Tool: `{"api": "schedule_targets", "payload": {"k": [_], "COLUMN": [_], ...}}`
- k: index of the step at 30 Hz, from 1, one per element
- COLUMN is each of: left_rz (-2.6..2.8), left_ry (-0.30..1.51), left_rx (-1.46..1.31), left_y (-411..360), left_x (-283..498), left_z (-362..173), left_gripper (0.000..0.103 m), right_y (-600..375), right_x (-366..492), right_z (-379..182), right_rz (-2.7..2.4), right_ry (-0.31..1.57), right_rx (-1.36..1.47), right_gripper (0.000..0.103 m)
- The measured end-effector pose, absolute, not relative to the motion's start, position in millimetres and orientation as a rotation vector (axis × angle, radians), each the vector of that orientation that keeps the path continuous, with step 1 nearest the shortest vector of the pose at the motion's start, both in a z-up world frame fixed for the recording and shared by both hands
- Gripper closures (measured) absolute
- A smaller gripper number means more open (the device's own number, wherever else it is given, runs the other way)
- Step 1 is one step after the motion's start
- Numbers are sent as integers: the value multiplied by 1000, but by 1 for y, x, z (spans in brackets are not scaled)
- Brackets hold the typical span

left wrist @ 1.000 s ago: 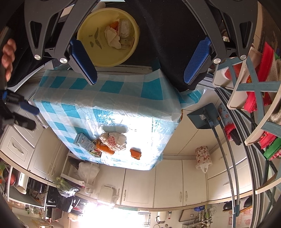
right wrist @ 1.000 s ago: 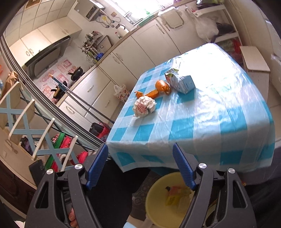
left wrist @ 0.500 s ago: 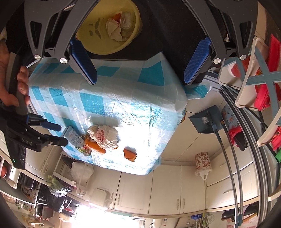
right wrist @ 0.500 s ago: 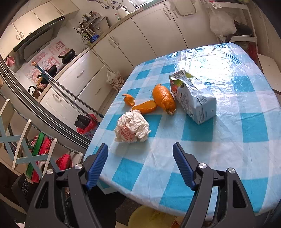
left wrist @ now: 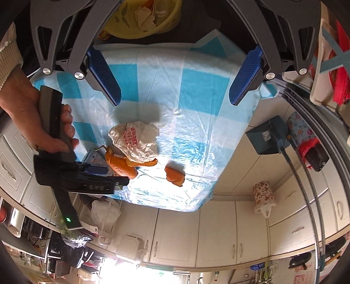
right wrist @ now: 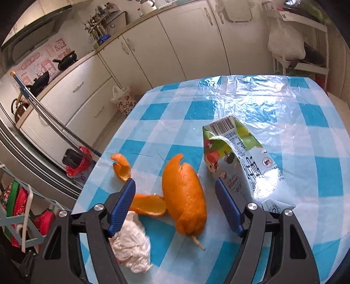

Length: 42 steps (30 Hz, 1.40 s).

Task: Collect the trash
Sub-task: 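Move both tools toward the orange peels and juice carton on the table, then grasp the crumpled white plastic bag with the left gripper while the right grasps an orange peel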

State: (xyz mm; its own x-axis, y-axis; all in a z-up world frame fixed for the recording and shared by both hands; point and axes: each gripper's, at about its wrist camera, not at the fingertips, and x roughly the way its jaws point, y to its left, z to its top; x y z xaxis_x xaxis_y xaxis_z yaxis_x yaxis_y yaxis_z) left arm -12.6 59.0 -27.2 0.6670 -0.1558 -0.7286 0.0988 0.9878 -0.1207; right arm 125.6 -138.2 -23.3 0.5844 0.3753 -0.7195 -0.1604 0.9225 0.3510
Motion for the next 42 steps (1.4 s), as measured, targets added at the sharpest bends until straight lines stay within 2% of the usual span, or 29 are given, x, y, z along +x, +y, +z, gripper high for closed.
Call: {"api": "schedule_targets", "payload": {"k": [2,5,6,7,10,14,15,16,17,18,24,26,27,28,31,32,38,41,42], "left_rz": [-147,-148,-147,-147,-143,-149,-152,-156,-158,-160,-179,-223,-250,-273,-275,-280,-255,-261,-255], "left_ry": [835,848,852,856,867,872,869,865,864,867,907,906,917,921,910,908,923,939,938], "left_rx": [-70,-68,-69,-73,-81,-90,-94,-100,-104,-112,-131,-136,-137,-147,-133,-129,-95,-112,-113], "left_y": [55,51,50,49,49,44,42,39,36,32,7,3,3,4,12,18,65,82,85], "left_x": [-6,2,4,7,13,25,29,35,43,52,94,97,98,98,92,89,70,65,64], "left_z": [-30,-34,-35,-36,-39,-41,-40,-40,-40,-41,-55,-58,-59,-59,-51,-48,-46,-51,-52], "left_gripper": [7,7,7,7,7,7,7,7,7,7,8,35,51,62,66,71,71,69,64], "right_y": [-126,-119,-123,-132,-159,-164,-159,-153,-146,-139,-117,-117,-120,-123,-114,-105,-60,-41,-37], "right_x": [137,144,147,149,151,149,146,143,143,140,142,145,146,147,146,144,136,127,123], "right_z": [-26,-29,-29,-29,-29,-22,-19,-16,-13,-9,-9,-11,-11,-11,-11,-11,-27,-41,-43], "right_rz": [307,323,353,372,411,469,487,515,540,563,641,612,599,592,623,633,604,577,570], "right_ry": [914,924,935,943,945,942,940,938,930,914,932,925,920,914,914,922,961,970,961], "right_rx": [146,45,79,141,316,361,341,324,309,290,293,281,282,293,248,204,-60,-232,-267], "right_gripper": [36,60,77,77,95,95,88,69,56,50,50,50,50,50,50,50,50,58,64]}}
